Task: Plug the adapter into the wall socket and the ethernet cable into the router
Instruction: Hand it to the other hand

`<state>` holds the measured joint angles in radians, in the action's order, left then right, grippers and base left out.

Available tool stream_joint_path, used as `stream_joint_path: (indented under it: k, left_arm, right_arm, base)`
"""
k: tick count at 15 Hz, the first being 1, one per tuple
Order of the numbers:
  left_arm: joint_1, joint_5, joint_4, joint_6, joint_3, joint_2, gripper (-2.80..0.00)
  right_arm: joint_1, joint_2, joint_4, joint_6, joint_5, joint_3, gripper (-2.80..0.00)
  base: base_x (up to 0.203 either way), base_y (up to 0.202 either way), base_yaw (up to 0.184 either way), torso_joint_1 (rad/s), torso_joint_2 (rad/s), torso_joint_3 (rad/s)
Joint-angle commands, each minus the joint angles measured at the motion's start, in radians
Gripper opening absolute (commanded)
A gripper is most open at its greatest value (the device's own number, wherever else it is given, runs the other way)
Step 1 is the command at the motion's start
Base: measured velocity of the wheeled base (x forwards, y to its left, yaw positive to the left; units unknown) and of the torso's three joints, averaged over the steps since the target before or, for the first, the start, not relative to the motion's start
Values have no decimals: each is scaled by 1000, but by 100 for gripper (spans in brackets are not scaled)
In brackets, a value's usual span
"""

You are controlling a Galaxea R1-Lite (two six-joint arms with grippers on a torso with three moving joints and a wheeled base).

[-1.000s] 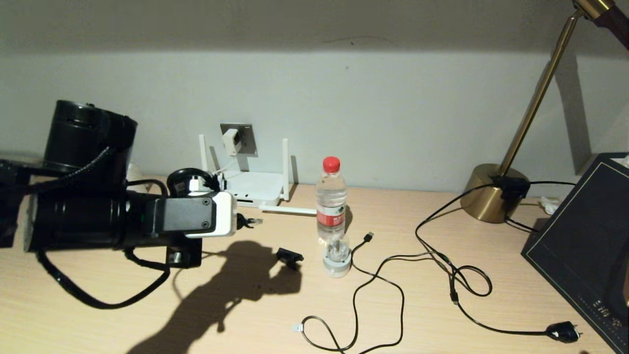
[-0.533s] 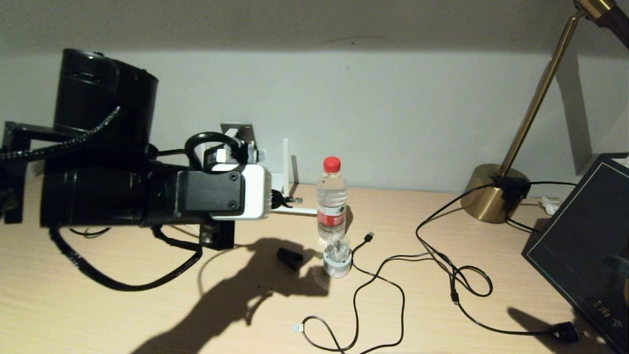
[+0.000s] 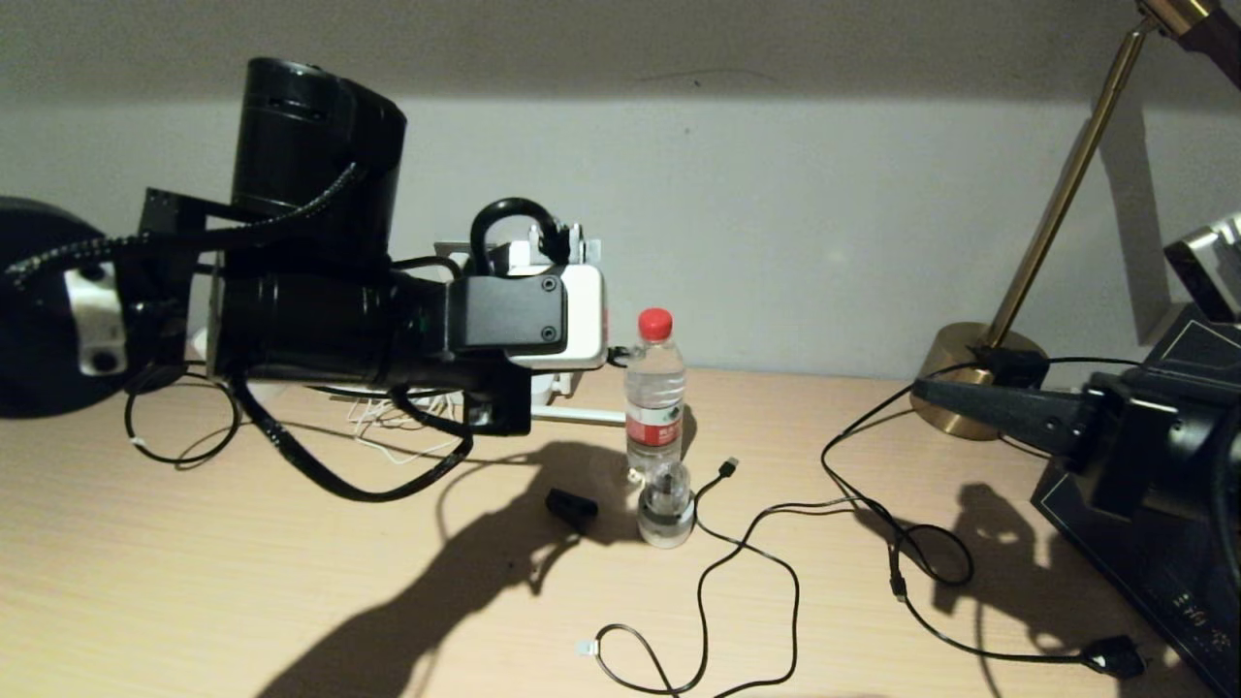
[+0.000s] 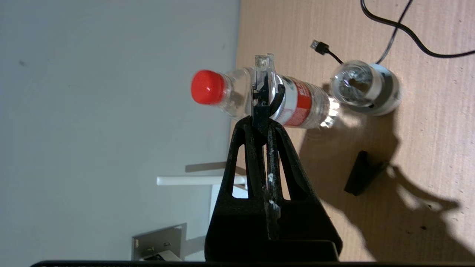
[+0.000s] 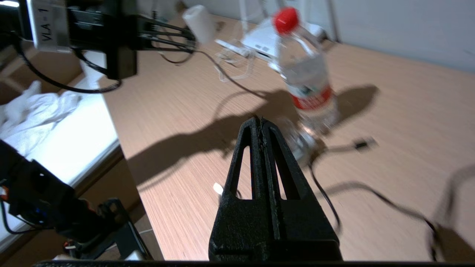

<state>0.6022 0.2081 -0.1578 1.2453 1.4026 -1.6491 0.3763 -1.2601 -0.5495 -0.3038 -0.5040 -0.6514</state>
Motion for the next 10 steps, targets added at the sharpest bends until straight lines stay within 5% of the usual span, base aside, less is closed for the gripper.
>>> stream_joint_path:
  k: [1,5,6,7,10]
  left_arm:
    - [14,-5,-47,13,65,-39,-280]
    - [57,-33,-106,16,141,-42,-280]
    - [73,-55,-116,17,158,-44,-280]
    - [82,-61,-120,23,170,-44,-280]
    - [96,-61,-126,59,197,-46,-280]
  right_arm:
    - [101,-125,-49,-10,13,-58,-280]
    - [168,-174,-53,-51,16,-146,-280]
    - [175,-174,-53,-51,17,-151,-49]
    - [200,-175,-53,-51,19,-156,0]
    - [244,-176,-53,-45,52,-178,0]
  base:
    - [0,0,0,0,0,0]
    - [0,0,0,0,0,0]
    - [0,0,0,0,0,0]
    - [0,0,0,0,0,0]
    - [0,0,0,0,0,0]
